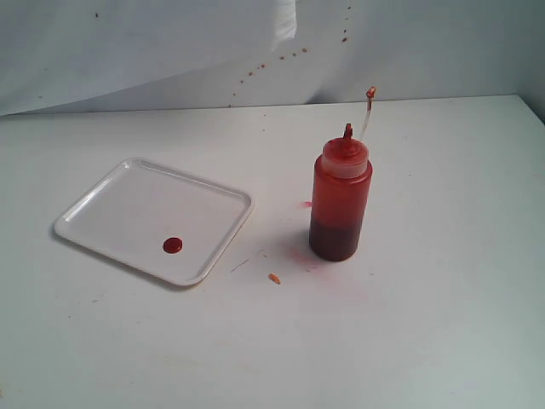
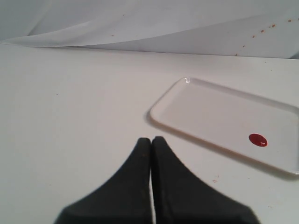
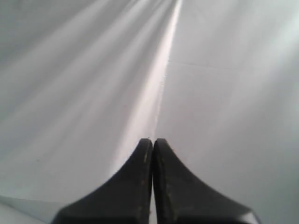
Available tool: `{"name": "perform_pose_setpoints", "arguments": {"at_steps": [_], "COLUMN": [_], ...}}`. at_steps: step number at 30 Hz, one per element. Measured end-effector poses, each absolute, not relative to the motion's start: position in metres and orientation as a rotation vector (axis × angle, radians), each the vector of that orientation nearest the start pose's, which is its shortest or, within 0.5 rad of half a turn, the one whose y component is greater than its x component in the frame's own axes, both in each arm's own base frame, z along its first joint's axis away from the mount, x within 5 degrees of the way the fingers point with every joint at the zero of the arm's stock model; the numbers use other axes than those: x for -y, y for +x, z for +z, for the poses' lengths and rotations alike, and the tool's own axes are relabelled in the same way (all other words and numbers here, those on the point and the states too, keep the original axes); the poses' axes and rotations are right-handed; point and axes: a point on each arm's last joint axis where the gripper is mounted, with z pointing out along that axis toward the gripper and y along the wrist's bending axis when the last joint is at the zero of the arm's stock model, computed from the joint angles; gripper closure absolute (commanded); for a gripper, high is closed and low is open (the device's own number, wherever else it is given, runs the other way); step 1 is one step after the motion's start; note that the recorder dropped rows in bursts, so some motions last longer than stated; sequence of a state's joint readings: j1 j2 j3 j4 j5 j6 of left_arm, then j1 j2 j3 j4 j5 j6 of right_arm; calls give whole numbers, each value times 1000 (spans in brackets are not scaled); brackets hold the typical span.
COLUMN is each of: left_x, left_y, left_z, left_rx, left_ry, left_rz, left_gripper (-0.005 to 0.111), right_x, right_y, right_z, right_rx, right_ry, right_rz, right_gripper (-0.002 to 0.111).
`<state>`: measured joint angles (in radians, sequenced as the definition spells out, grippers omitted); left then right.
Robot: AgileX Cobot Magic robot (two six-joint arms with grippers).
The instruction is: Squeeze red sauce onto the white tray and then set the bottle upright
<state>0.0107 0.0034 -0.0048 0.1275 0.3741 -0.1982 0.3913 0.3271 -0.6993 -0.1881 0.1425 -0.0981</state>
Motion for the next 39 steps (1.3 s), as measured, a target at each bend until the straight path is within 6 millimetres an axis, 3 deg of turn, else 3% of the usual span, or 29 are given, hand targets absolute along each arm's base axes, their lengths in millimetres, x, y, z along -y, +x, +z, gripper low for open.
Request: {"name": "perform_pose_setpoints", "arguments": {"at_steps": [4,10,15,20,25,39], "left_x": [-5,-5,-5,-5,-5,-5], "left_y": [53,53,53,53,53,53], "left_z": [181,181,181,181,181,181], "left_rx": [-1848,-1848,-1848,-1848,-1848,-1848], "left_ry": [-116,-116,-116,-116,-116,-116], "left_rz": [-5,-5,-5,-5,-5,-5], "left_gripper": [107,107,107,107,107,107], "right_x": [-5,0,0,-1,-2,0], "right_y": [35,43,53,58,58,57], "right_z": [385,318,266,232,213,207], "right_rx": [-1218,-1357,-1465,-1480,-1508,-1555], "right_ry": [-280,-203,-178,-159,-155,-146], "right_rz": [-80,-210,-181,-131,-121,-121], "right_gripper": [108,108,108,108,108,108]}}
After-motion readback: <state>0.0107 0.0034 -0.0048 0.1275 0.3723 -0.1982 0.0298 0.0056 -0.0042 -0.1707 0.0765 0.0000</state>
